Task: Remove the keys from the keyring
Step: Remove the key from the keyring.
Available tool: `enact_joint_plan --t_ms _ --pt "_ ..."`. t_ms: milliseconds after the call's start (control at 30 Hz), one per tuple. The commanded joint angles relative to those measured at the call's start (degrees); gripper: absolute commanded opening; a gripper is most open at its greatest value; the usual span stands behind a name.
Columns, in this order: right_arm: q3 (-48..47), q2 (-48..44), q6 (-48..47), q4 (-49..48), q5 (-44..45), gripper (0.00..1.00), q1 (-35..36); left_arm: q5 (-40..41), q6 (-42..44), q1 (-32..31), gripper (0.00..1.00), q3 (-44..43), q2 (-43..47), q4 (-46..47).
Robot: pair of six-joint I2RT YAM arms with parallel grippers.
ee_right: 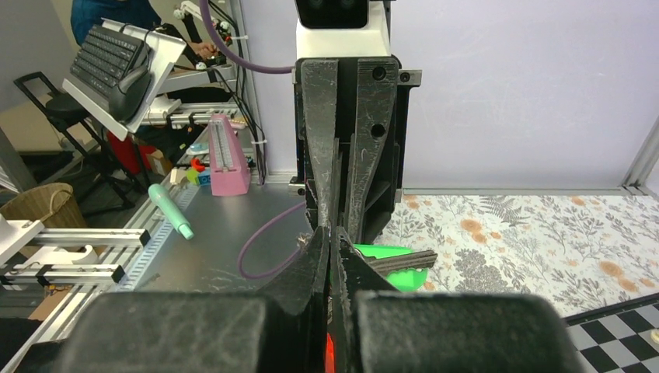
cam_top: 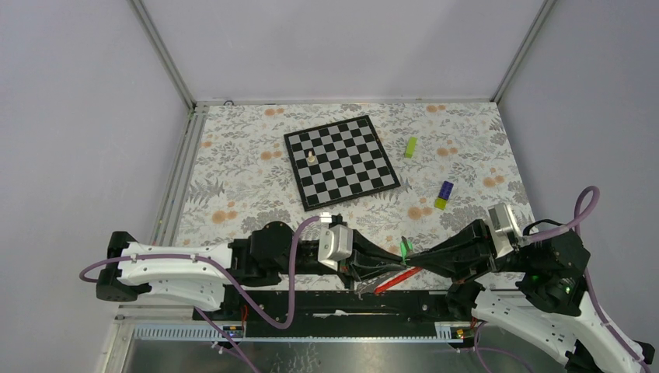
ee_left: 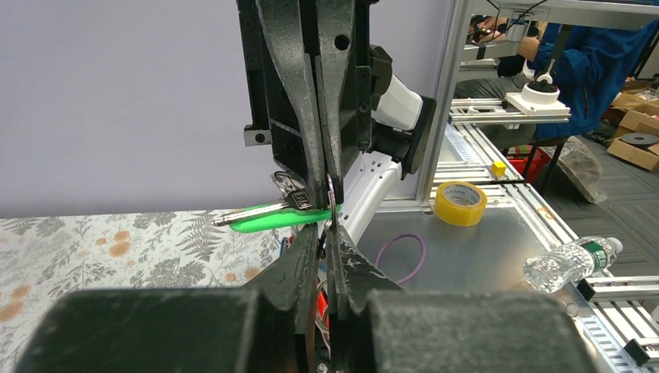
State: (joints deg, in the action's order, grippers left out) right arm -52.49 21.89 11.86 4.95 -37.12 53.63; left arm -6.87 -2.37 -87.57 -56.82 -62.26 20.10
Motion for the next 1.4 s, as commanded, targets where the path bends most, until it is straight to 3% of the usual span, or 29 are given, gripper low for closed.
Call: enact_joint_plan --t_ms 0,667,1000,1367 --pt "-4.87 1.05 -3.72 2.16 -0.43 0.00 0.30 -0.37 -1.10 -0.06 0.00 -3.14 2.64 -2.16" --pt "-11.81 4.68 -10.36 14.10 -2.18 0.00 0.25 1.42 -3.51 -0.06 0.00 -6.05 4.15 -11.71" --pt "-13.61 7.14 -18.94 20.82 -3.04 0.00 0.25 4.07 -7.90 -0.06 0.00 -12.64 2.27 -24.26" --pt "-11.82 7.08 -28.26 25.38 1.33 0.00 0.25 14.35 -12.28 0.03 0.00 -16.62 -0.97 -34.24"
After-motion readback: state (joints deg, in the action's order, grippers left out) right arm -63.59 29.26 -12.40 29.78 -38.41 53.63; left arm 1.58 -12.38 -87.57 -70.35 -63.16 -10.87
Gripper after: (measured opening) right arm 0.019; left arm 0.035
